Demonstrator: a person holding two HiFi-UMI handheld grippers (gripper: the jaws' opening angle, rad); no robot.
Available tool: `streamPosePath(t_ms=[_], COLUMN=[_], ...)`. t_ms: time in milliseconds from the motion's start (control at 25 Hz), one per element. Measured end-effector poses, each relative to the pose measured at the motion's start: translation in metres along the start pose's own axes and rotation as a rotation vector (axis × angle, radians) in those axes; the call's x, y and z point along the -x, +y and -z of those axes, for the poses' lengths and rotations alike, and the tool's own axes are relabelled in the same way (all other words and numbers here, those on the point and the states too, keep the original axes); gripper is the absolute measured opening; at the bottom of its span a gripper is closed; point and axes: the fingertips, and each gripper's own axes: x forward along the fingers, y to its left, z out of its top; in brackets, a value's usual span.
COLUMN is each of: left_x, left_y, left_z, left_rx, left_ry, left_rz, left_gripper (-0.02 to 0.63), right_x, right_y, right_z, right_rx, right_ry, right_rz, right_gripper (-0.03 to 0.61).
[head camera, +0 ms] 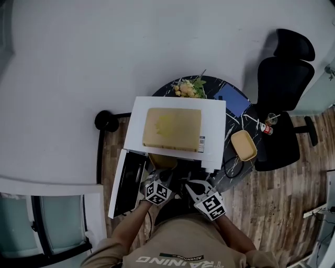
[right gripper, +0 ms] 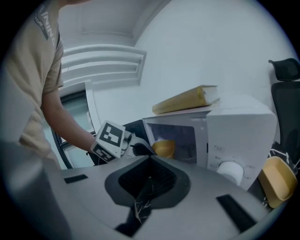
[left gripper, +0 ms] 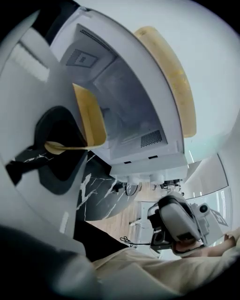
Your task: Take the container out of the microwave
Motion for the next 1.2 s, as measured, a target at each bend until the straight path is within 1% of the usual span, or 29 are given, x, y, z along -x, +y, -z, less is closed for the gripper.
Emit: streamPosePath(t_ms=[200,360,520,640,720,960,1200], left_x=[0.016,0.021,0.034,0.052,0.069,0.118,0.137], left_y=[-0.022,-0.047,-0.071,-0.087,-0.102,-0.151,-0.204], left_z=[0.005,0.012,0.017,0.021,0.03,0.066,0.098], left_rx=[0.052,0.033,0.025,0.037,0.047,0.093,0.147], left_ry=[0.001,0.007,-0.015,-0.043,-0.049,-0.063,-0.071], left_rz=[-0.011,0.011,0.023,0.02,0.021,0.02,0.025], left_gripper=[0.028,0.028,0.028,0.028,0.026,0.026,0.026], right_x=[-0.001,0.002,0.01,0.019,0.027,0.055,0.087], right_y=[-0.008,-0.009,0.006,0.029,0.056,0.128,0.172], right_z=[0.014,0.023,0.026,0.031,0.037,0.057,0.087], right_rx=[-0.01,-0.017,0.005,0.038,0.064,0.043,0.062], right_ry=[0.011,0.01,0.011,0.02,0.035,0.058,0.112], right_rz=[-0.006,0.014,0.035,0.047,0.054,0.075,0.099], right_gripper=[0.009,0.008,0.009,0.009,0.008,0.008,0.009])
